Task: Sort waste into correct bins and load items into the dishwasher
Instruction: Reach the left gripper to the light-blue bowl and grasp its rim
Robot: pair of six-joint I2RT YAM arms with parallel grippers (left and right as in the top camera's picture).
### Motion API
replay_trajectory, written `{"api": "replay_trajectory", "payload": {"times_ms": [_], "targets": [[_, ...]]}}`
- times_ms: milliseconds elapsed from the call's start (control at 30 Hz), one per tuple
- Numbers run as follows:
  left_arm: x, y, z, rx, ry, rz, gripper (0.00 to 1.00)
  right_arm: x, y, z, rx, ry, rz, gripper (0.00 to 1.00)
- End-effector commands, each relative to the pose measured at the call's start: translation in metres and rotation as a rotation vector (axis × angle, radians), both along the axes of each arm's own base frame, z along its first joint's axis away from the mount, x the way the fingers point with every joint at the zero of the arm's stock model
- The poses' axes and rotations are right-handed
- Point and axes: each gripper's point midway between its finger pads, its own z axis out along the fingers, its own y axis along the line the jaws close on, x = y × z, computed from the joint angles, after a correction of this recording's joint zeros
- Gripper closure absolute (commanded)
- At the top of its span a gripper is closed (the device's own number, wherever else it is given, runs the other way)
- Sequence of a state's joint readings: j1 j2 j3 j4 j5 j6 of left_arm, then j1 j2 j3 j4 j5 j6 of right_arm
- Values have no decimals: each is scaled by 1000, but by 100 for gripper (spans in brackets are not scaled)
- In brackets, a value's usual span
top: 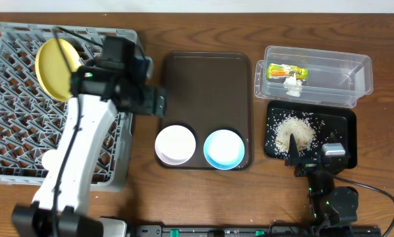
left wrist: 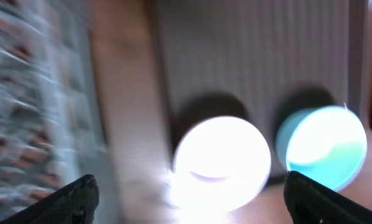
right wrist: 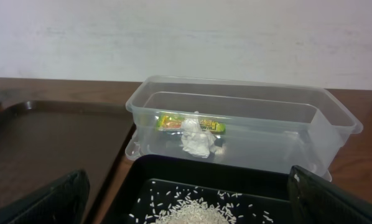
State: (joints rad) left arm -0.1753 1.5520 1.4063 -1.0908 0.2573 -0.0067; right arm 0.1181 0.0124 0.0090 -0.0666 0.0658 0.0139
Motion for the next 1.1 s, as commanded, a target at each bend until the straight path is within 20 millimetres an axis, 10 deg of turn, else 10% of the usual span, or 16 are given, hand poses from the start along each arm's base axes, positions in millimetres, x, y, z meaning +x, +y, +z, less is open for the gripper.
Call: {"api": "replay_trajectory", "payload": {"times_ms": [0,267,633,1067], "targets": [[-20,-31,-32,-116,145,-21,9,0,-1,-1,-8,-1,-4,1],[-32,-12,-89,84,291,150,27,0,-1,-1,-8,-1,-4,1],[-47,-98,-89,-18,238,-122,42,0,-1,-1,-8,-1,-4,1],[-62,-141,-117,111,70,-266,47,0,-1,-1,-8,-1,-4,1]]}}
